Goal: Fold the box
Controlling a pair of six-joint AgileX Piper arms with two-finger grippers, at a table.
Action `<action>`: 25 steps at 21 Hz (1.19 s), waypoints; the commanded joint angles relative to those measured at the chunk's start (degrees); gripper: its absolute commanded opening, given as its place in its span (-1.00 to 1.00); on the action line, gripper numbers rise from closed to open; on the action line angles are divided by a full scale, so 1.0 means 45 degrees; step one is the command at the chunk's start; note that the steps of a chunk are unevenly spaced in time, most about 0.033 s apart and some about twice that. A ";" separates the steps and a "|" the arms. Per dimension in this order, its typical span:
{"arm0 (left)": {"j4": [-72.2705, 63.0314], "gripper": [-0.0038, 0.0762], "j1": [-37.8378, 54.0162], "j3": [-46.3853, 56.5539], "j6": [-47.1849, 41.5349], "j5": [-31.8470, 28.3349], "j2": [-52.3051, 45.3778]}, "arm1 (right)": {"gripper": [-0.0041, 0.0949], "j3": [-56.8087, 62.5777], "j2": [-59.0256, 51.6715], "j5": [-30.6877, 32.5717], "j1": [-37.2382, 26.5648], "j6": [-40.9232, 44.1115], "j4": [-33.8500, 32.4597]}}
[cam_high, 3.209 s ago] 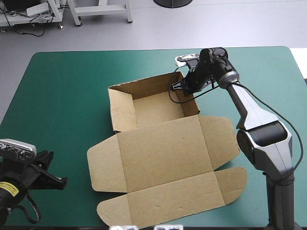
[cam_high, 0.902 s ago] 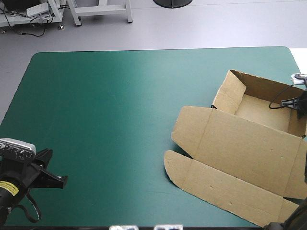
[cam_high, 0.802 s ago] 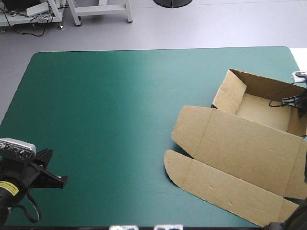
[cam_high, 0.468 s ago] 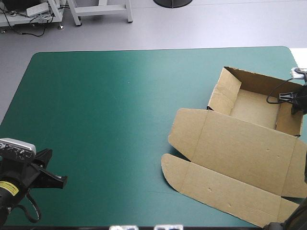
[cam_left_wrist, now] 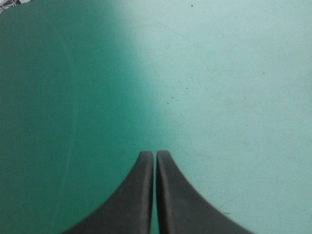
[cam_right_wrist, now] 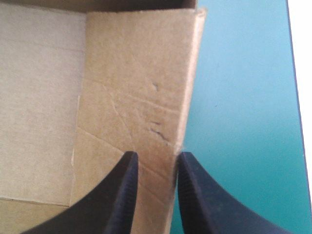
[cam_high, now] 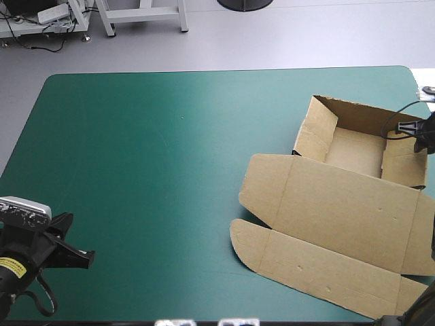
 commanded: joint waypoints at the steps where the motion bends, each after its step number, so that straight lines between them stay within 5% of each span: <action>1: 0.0115 -0.92 -0.0039 -0.0283 -0.0030 -0.0748 0.0110 | -0.37 -0.1009 -0.0921 0.0193 -0.0107 0.0037 -0.0026; 7: 0.0219 -0.92 -0.0039 -0.0283 -0.0030 -0.0839 0.0110 | -0.38 -0.1514 -0.2429 0.0193 -0.0107 0.0037 -0.0057; 18: 0.0197 -0.92 -0.0039 -0.0283 -0.0030 -0.1734 0.0110 | -0.83 -0.1387 -0.8702 0.0193 -0.0107 -0.0438 0.1650; 25: 0.0197 -0.92 -0.0039 -0.0283 -0.0030 -0.1848 0.0110 | -0.83 0.1462 -1.2160 -0.0033 -0.0084 -0.0650 0.1573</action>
